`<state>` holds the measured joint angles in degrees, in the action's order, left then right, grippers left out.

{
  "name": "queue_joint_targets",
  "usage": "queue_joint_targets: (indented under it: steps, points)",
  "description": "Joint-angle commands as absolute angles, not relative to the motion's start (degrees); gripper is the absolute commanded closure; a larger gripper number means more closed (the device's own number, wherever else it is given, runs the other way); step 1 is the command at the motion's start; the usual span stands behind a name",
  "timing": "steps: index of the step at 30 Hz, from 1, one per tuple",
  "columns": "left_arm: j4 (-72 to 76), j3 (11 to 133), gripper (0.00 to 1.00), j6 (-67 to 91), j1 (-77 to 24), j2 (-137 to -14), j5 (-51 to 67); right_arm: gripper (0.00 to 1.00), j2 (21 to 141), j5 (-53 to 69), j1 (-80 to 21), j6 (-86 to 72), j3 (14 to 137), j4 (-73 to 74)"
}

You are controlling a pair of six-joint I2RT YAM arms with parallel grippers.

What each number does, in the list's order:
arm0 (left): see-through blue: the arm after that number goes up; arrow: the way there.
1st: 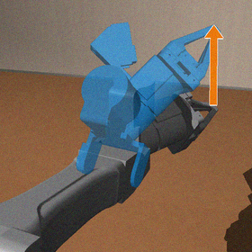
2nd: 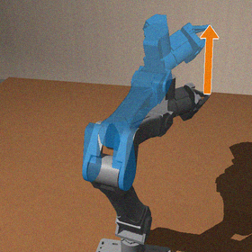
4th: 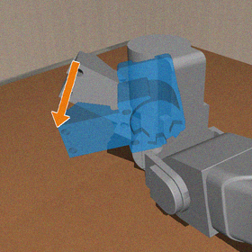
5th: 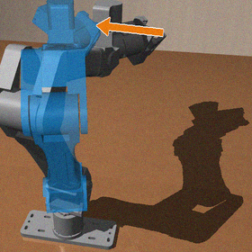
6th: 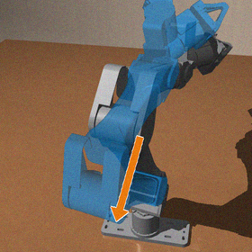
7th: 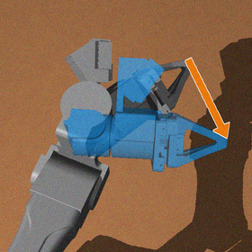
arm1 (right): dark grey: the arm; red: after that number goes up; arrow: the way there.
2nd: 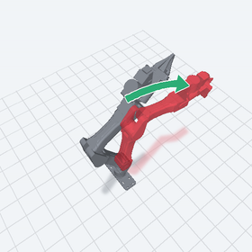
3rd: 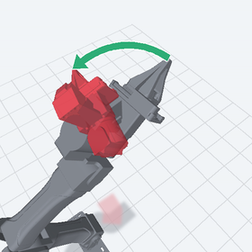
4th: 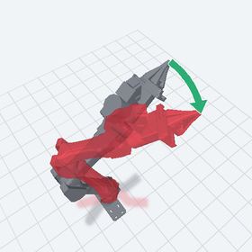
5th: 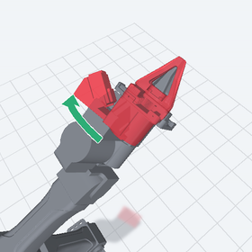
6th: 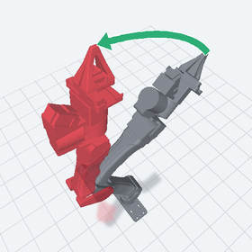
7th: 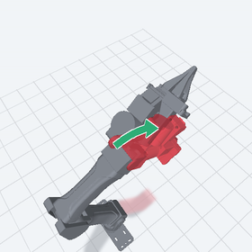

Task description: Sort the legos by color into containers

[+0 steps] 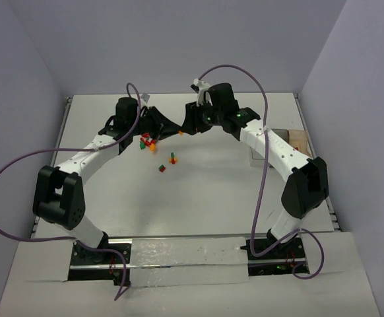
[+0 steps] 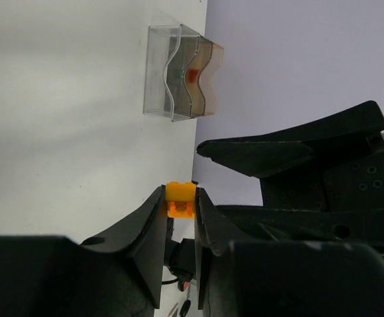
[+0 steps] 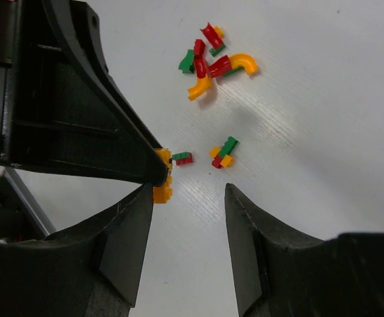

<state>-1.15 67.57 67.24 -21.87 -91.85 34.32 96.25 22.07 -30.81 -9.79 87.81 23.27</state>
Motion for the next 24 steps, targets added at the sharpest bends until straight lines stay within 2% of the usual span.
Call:
queue_joint_targets:
  steps: [1,8,18,20,21,24]
  points:
    - [3.3,67.2,1.0,68.7,-22.7,-91.5,37.2,0.45,96.1,25.4,-32.4,-9.4,88.7,20.5]
    - [4.8,67.1,1.0,69.7,-22.7,-92.0,38.1,0.48,96.0,26.9,-32.8,-9.2,87.6,20.2]
    - [11.9,64.6,0.99,74.4,-22.7,-91.8,43.0,0.78,96.2,23.9,-33.0,-8.5,86.7,19.6]
    - [11.9,64.5,0.9,74.1,-22.7,-91.7,43.3,0.91,95.8,23.0,-33.0,-8.3,86.2,19.3]
    - [11.7,64.4,0.82,73.6,-22.6,-91.7,43.4,0.97,95.5,22.3,-33.0,-8.1,86.0,19.3]
    - [9.6,64.8,0.47,70.3,-22.1,-91.2,42.7,1.0,93.9,20.4,-32.6,-7.6,85.2,19.5]
